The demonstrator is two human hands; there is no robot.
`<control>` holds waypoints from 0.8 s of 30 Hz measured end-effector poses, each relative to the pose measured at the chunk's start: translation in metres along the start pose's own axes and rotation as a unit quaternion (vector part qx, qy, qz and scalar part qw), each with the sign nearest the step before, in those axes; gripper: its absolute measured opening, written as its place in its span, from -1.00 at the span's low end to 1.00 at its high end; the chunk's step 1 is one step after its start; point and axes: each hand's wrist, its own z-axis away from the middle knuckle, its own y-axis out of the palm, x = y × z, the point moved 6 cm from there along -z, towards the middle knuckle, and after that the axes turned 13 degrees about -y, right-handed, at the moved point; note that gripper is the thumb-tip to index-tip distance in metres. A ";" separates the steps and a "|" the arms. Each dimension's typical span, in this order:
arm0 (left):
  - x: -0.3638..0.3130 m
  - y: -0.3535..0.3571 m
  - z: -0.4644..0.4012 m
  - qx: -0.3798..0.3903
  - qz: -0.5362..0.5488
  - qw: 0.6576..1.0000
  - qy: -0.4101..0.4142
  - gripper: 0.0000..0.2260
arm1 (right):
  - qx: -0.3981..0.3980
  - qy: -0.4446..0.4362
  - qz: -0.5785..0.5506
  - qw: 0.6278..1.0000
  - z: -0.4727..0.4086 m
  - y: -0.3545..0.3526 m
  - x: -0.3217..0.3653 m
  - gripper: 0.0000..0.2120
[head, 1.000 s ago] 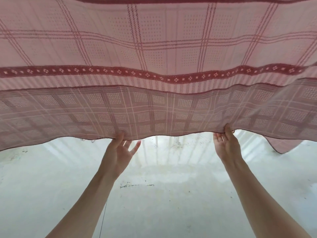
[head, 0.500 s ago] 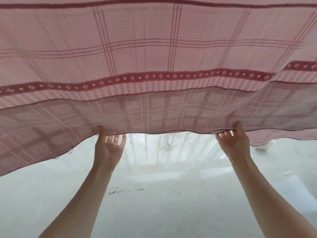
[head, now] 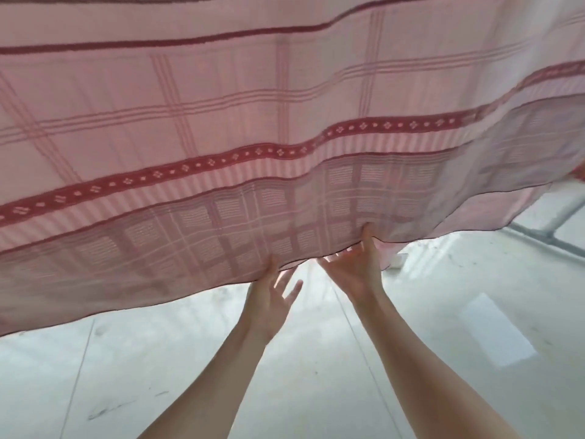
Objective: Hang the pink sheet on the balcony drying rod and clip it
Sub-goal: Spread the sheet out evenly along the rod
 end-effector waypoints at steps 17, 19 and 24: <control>-0.015 0.001 -0.017 -0.209 0.110 0.950 0.203 -0.96 | 0.039 0.037 0.205 0.977 -0.072 -0.049 0.145 -0.62; -0.013 0.002 -0.015 -0.211 0.106 0.950 0.206 -0.96 | 0.029 0.052 0.227 0.972 -0.079 -0.054 0.142 -0.68; -0.014 -0.005 -0.010 -0.226 0.089 0.946 0.216 -0.93 | 0.057 0.044 0.153 0.986 -0.100 -0.043 0.138 -0.83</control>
